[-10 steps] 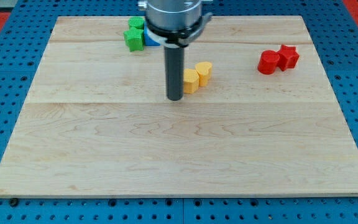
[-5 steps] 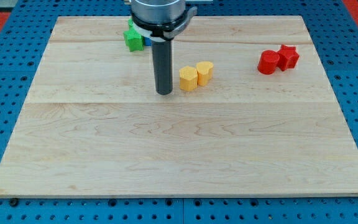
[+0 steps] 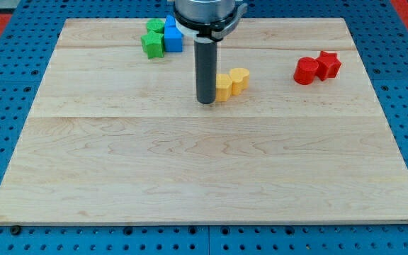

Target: Move the yellow blocks top left diagonally to the red circle

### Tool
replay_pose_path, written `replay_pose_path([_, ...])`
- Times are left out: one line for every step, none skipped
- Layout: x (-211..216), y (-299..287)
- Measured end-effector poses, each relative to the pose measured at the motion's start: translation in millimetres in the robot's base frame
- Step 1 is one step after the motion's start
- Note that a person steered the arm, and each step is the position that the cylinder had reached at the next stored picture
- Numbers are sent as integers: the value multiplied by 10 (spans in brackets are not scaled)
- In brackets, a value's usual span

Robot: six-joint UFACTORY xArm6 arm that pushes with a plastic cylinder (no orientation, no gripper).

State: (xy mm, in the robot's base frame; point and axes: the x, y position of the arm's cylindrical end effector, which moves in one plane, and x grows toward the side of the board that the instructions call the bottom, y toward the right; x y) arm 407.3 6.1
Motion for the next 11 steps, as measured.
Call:
replay_pose_path([-23,80])
replay_pose_path([-85,145])
replay_pose_path([-180,196])
replay_pose_path([-247,344])
replay_pose_path([-361,422])
replay_pose_path([-506,448])
replay_pose_path([-603,535])
replay_pose_path([-652,656])
replay_pose_path([-685,766])
replay_pose_path([-684,851])
replay_pose_path([-377,766])
